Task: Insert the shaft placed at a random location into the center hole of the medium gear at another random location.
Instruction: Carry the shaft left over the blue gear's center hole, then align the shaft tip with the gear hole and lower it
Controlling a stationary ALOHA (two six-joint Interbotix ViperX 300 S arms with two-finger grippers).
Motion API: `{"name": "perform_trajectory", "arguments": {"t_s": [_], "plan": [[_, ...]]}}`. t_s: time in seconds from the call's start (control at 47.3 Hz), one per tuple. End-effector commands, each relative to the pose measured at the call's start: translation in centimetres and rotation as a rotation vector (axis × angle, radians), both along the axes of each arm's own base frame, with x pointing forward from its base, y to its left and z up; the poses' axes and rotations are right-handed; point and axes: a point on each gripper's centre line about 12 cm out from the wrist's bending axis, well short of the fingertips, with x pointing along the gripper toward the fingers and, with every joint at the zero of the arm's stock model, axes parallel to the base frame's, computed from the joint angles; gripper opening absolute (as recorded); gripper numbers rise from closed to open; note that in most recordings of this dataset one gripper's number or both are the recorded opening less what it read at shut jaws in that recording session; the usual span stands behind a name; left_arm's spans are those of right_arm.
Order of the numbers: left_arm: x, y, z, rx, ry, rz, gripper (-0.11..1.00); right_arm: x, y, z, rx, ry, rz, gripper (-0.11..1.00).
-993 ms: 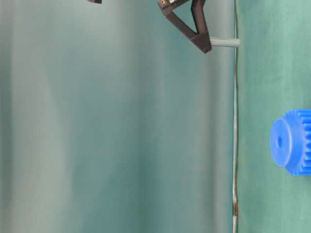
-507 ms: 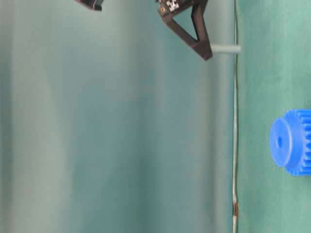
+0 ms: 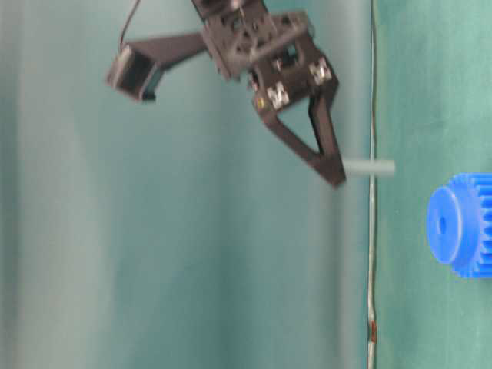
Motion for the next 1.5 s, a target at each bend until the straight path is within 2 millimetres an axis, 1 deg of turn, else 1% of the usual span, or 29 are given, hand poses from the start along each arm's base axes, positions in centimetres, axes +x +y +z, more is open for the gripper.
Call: {"name": "perform_trajectory", "arguments": {"t_s": [0.0, 0.084, 0.19, 0.591, 0.845, 0.993, 1.225, 1.331, 1.479], "plan": [[0.3, 0.0, 0.8, 0.002, -0.017, 0.001, 0.00, 1.6, 0.5, 1.4, -0.008, -0.048, 0.018, 0.13], [0.3, 0.0, 0.8, 0.002, -0.017, 0.001, 0.00, 2.5, 1.0, 1.4, -0.009, -0.053, 0.032, 0.13], [0.3, 0.0, 0.8, 0.002, -0.018, 0.001, 0.00, 3.1, 1.2, 1.4, -0.009, -0.055, 0.038, 0.13], [0.3, 0.0, 0.8, 0.002, -0.017, 0.001, 0.00, 3.2, 1.2, 1.0, -0.007, -0.053, 0.038, 0.13], [0.3, 0.0, 0.8, 0.003, -0.017, 0.001, 0.00, 3.7, 1.0, -1.2, 0.012, -0.034, 0.019, 0.13], [0.3, 0.0, 0.8, 0.000, -0.017, 0.001, 0.00, 3.8, 1.0, -1.9, 0.017, -0.028, 0.013, 0.13], [0.3, 0.0, 0.8, 0.003, -0.017, 0.001, 0.00, 3.8, 1.0, -1.7, 0.016, -0.034, 0.014, 0.13], [0.3, 0.0, 0.8, 0.000, -0.017, 0.001, 0.00, 3.9, 0.9, -0.8, 0.012, -0.052, 0.013, 0.13], [0.3, 0.0, 0.8, 0.002, -0.017, 0.001, 0.00, 3.9, 1.0, 1.0, 0.000, -0.092, 0.019, 0.13]]}}
